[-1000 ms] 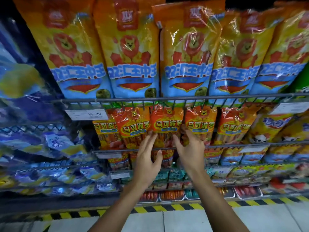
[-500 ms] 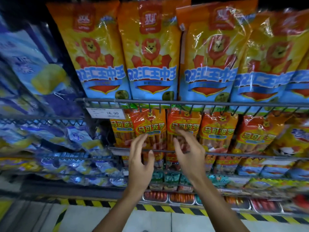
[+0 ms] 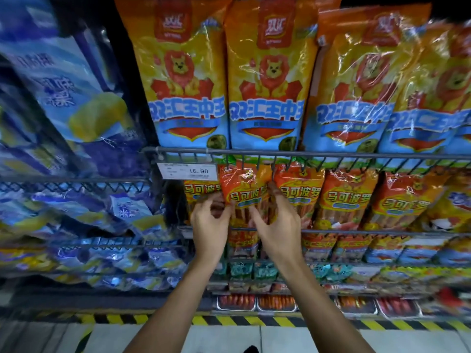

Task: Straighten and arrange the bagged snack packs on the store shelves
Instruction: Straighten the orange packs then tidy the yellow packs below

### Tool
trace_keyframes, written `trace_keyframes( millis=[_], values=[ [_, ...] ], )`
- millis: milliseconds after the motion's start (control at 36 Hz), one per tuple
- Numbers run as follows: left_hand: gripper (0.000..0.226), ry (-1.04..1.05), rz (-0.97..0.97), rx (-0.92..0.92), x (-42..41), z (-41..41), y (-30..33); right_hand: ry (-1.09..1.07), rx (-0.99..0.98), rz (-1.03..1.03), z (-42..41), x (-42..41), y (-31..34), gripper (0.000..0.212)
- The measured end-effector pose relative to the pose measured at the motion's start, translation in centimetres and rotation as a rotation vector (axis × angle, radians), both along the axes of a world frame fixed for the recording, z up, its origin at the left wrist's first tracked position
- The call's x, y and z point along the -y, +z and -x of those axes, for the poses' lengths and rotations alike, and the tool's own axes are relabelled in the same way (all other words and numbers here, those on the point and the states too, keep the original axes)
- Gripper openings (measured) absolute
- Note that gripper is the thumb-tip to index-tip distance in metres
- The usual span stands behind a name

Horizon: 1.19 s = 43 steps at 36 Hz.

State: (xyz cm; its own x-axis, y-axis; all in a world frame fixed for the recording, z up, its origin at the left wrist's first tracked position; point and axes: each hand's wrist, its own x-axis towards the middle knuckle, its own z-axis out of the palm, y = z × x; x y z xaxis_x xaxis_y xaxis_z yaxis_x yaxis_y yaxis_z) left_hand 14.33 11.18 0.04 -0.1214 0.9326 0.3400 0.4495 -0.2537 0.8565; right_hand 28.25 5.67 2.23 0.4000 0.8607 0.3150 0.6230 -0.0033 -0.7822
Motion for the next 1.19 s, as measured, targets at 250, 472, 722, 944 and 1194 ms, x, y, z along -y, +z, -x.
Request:
trace_keyframes(
  millis=[250,472,722,944,1194],
  values=[
    [0.033,-0.080,-0.088,-0.016,1.4,1.0,-1.2,-0.056,0.000,-0.055,-0.5,0.6,-0.6,0.056],
    [0.028,-0.191,-0.133,0.023,1.8,1.8,-1.9,0.033,0.040,-0.003,-1.6,-0.1,-0.7,0.044],
    [0.031,-0.121,-0.065,0.132,1.1,0.6,0.5,-0.006,-0.049,-0.142,-2.8,-0.4,-0.7,0.018],
    [0.024,-0.046,-0.093,0.110,0.0,0.3,0.6,-0.077,-0.141,-0.188,-2.1,-0.6,-1.2,0.044],
    [0.020,-0.055,-0.188,0.080,0.1,0.9,-0.7,-0.118,-0.077,-0.317,-2.4,-0.4,-2.7,0.020]
  ],
)
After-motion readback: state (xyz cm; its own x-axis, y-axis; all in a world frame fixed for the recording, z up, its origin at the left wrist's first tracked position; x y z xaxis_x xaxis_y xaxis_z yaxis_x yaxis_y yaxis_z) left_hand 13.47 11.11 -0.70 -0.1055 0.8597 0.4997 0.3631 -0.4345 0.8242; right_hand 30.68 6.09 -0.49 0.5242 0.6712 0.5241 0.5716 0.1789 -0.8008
